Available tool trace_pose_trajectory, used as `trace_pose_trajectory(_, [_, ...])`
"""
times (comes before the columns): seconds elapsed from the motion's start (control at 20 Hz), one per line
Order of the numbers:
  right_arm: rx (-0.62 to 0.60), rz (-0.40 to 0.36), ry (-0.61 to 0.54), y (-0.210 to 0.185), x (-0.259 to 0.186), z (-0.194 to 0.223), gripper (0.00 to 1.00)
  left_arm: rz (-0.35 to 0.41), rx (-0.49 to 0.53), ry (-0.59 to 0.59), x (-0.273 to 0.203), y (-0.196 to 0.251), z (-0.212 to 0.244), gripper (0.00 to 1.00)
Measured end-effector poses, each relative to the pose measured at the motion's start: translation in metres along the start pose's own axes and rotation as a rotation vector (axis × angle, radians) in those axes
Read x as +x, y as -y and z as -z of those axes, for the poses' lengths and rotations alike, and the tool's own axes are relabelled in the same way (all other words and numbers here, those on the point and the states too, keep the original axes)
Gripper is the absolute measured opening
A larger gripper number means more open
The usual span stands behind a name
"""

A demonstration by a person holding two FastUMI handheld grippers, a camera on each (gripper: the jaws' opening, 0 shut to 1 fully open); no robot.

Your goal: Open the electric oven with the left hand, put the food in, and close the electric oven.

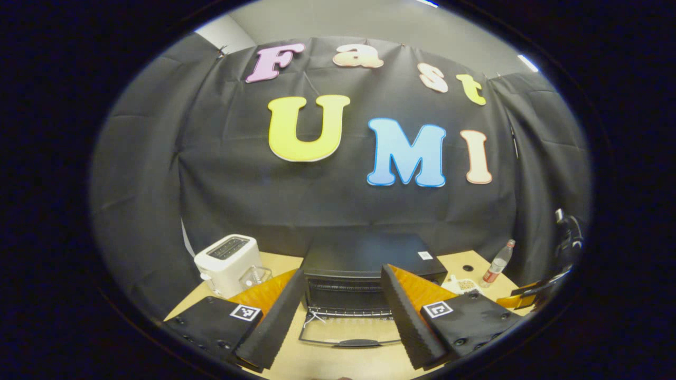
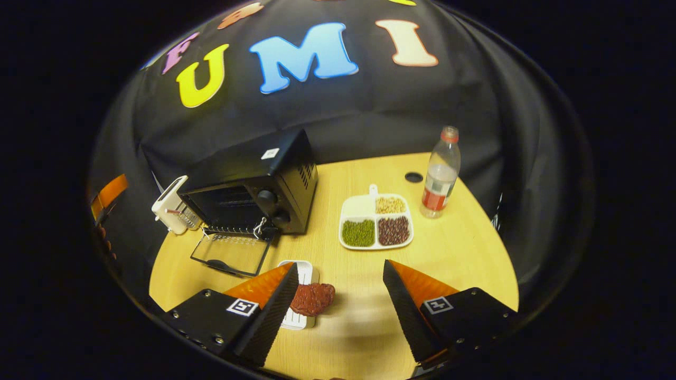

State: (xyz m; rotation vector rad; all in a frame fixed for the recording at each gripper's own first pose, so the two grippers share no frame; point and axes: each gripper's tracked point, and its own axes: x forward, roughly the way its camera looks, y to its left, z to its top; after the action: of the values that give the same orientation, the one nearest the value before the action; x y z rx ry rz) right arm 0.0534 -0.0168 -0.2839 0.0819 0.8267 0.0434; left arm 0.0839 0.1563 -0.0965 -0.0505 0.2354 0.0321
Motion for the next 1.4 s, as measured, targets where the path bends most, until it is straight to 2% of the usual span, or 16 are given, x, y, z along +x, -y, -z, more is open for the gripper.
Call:
trace_pose_trajectory(0.15, [0.135, -0.071, -0.092, 0.004, 0.018, 0.028, 0.97, -0.021, 0.020, 0.027, -0.014, 0.000, -0.017, 0.95])
trace_pose_trajectory(0.2, [0.183, -0.124, -0.131, -0.002, 0.022, 0.036, 0.98, -0.028, 0.027, 0.016, -0.017, 0.000, -0.017, 1.00])
trace_pose_trajectory(0.4, [0.365, -0.278, -0.187, -0.020, 0.040, 0.057, 0.94, -0.043, 0.014, -0.018, -0.029, 0.009, -0.002, 1.00])
trace_pose_trajectory(0.45, [0.399, -0.295, -0.199, -0.022, 0.042, 0.063, 0.85, -0.050, 0.011, -0.024, -0.032, 0.009, -0.001, 1.00])
trace_pose_trajectory(0.55, [0.453, -0.334, -0.233, -0.025, 0.048, 0.072, 0.84, -0.069, 0.023, -0.033, -0.037, 0.007, 0.004, 1.00])
trace_pose_trajectory(0.7, [0.475, -0.365, -0.245, -0.028, 0.059, 0.078, 0.83, -0.085, 0.035, -0.052, -0.043, 0.009, 0.009, 1.00])
trace_pose_trajectory(0.8, [0.466, -0.352, -0.271, -0.023, 0.062, 0.083, 0.71, -0.099, 0.049, -0.052, -0.048, 0.007, 0.009, 1.00])
trace_pose_trajectory(0.95, [0.456, -0.404, -0.306, -0.032, 0.058, 0.088, 0.71, -0.113, 0.062, -0.056, -0.056, 0.005, 0.014, 1.00])
trace_pose_trajectory(1.0, [0.455, -0.421, -0.283, -0.036, 0.062, 0.087, 0.71, -0.116, 0.060, -0.059, -0.058, 0.005, 0.015, 0.96])
trace_pose_trajectory(1.05, [0.465, -0.396, -0.268, -0.035, 0.069, 0.084, 0.49, -0.119, 0.057, -0.061, -0.060, 0.003, 0.016, 1.00])
trace_pose_trajectory(1.1, [0.466, -0.415, -0.263, -0.038, 0.066, 0.079, 0.27, -0.119, 0.053, -0.061, -0.062, 0.003, 0.017, 1.00])
trace_pose_trajectory(1.15, [0.464, -0.428, -0.262, -0.034, 0.057, 0.075, 0.27, -0.119, 0.049, -0.060, -0.063, 0.002, 0.018, 1.00])
trace_pose_trajectory(1.2, [0.449, -0.439, -0.257, -0.037, 0.060, 0.079, 0.17, -0.120, 0.048, -0.061, -0.064, 0.001, 0.018, 1.00])
trace_pose_trajectory(1.25, [0.460, -0.460, -0.247, -0.043, 0.056, 0.074, 0.17, -0.118, 0.048, -0.062, -0.064, 0.001, 0.019, 1.00])
trace_pose_trajectory(1.35, [0.435, -0.452, -0.228, -0.045, 0.050, 0.071, 0.06, -0.111, 0.047, -0.057, -0.065, 0.001, 0.018, 0.97])
trace_pose_trajectory(1.4, [0.422, -0.458, -0.221, -0.048, 0.047, 0.068, 0.06, -0.103, 0.045, -0.051, -0.066, 0.002, 0.016, 0.95])
